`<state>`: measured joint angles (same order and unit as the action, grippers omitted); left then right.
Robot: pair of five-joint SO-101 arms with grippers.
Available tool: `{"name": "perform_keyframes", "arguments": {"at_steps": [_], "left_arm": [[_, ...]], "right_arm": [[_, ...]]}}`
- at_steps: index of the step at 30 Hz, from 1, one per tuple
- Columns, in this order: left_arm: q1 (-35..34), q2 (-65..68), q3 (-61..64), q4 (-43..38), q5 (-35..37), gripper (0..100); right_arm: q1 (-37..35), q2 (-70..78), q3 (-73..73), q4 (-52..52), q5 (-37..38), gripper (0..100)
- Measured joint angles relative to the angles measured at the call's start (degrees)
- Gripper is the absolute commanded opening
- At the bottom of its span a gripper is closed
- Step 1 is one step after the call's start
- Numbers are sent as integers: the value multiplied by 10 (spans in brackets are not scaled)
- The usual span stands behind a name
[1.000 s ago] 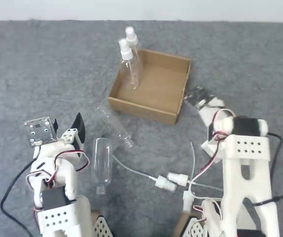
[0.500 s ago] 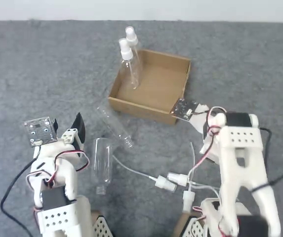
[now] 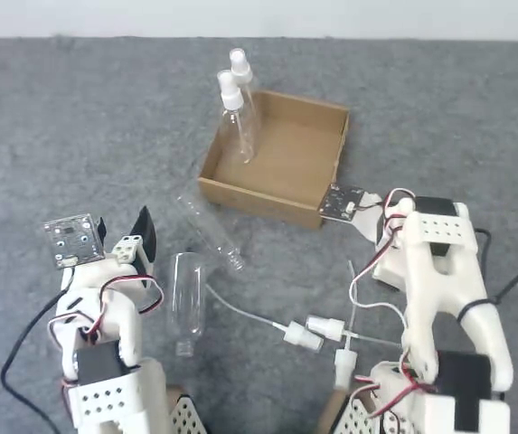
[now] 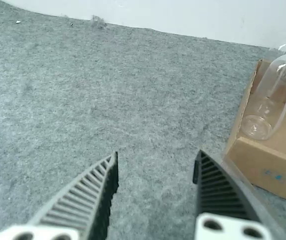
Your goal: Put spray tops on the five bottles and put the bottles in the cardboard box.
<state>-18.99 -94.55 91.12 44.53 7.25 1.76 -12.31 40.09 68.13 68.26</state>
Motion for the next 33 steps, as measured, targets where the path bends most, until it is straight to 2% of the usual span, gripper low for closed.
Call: {"name": "perform_keyframes", "arguments": {"at_steps": [9,17,25,28,33], "left_arm": [[0,0,0,0,0,231],[0,0,0,0,0,231],[0,0,0,0,0,231],[0,0,0,0,0,231],[0,0,0,0,0,231]], "right_arm": [[40,69,0,-45,37,250],[42,112,-1,-88,38,46],[43,112,-2,-88,38,36],[42,112,-2,-88,2,35],[42,113,-21,-86,-127,34]]}}
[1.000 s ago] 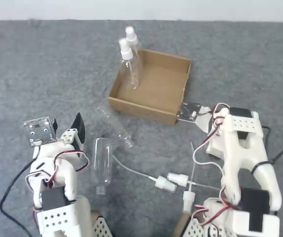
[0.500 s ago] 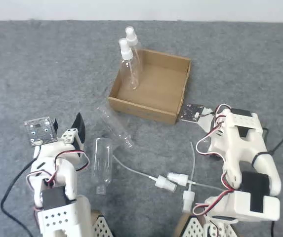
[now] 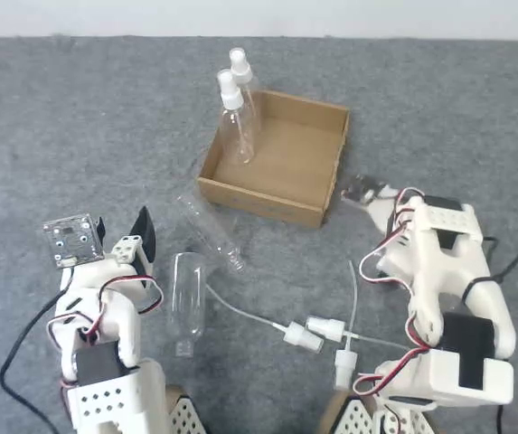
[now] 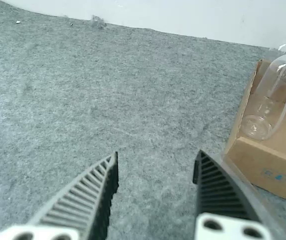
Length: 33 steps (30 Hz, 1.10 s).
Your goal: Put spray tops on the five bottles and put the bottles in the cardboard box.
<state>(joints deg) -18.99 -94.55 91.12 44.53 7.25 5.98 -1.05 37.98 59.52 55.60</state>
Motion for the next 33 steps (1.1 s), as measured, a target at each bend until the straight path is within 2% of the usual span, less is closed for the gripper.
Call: {"name": "perform_keyframes", "arguments": {"at_steps": [7,12,15,23,33], "left_arm": [[0,0,0,0,0,231],[0,0,0,0,0,231],[0,0,0,0,0,231],[0,0,0,0,0,231],[0,0,0,0,0,231]], "right_arm": [[0,0,-9,1,-169,35],[0,0,-9,-2,-240,39],[1,0,-9,-2,-254,45],[-21,0,-9,-3,-259,185],[-40,0,-9,-3,-240,188]]}}
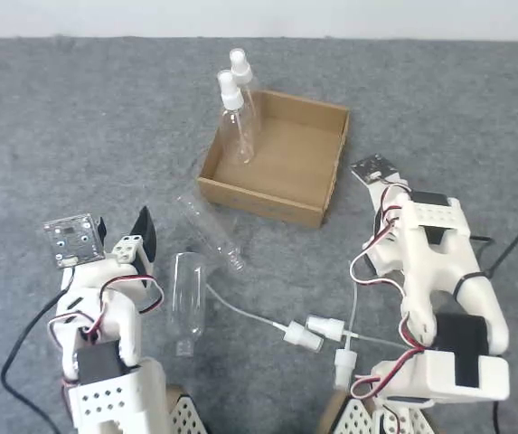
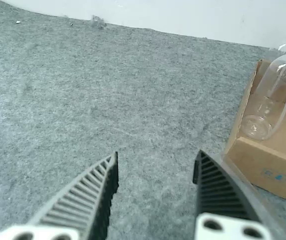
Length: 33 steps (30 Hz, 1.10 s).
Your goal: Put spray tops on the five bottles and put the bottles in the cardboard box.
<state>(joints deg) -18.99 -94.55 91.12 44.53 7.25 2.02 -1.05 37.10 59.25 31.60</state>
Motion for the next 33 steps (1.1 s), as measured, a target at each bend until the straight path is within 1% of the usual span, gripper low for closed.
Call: {"name": "perform_keyframes", "arguments": {"at_steps": [14,19,25,33], "left_arm": [[0,0,0,0,0,231],[0,0,0,0,0,231],[0,0,0,0,0,231],[0,0,0,0,0,231]], "right_arm": [[-4,0,0,0,4,193],[-18,0,0,0,4,255],[-15,-4,0,0,4,232],[-17,-68,46,-33,4,191]]}}
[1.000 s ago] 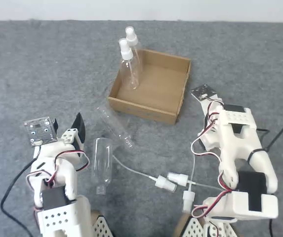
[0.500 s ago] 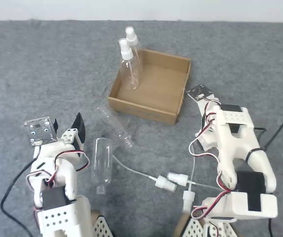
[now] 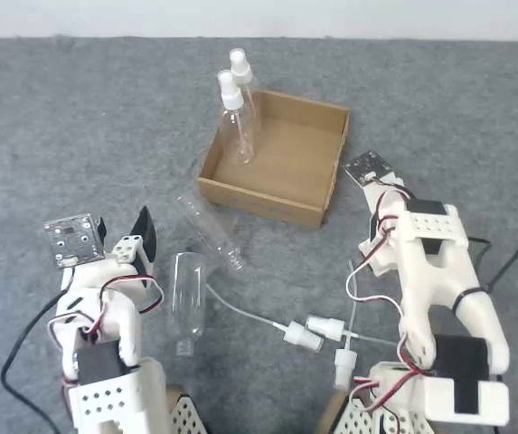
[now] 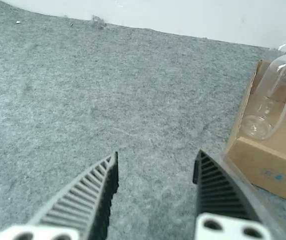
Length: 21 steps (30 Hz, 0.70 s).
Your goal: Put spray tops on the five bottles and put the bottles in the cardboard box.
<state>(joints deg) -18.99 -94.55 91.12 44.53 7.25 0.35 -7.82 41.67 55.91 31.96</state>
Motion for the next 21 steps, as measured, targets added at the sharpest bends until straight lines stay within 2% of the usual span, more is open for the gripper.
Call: {"name": "perform_keyframes", "arguments": {"at_steps": [5,21], "left_arm": [[0,0,0,0,0,231],[0,0,0,0,0,231]], "right_arm": [[0,-2,10,-4,0,189],[2,-3,11,-7,0,9]]}}
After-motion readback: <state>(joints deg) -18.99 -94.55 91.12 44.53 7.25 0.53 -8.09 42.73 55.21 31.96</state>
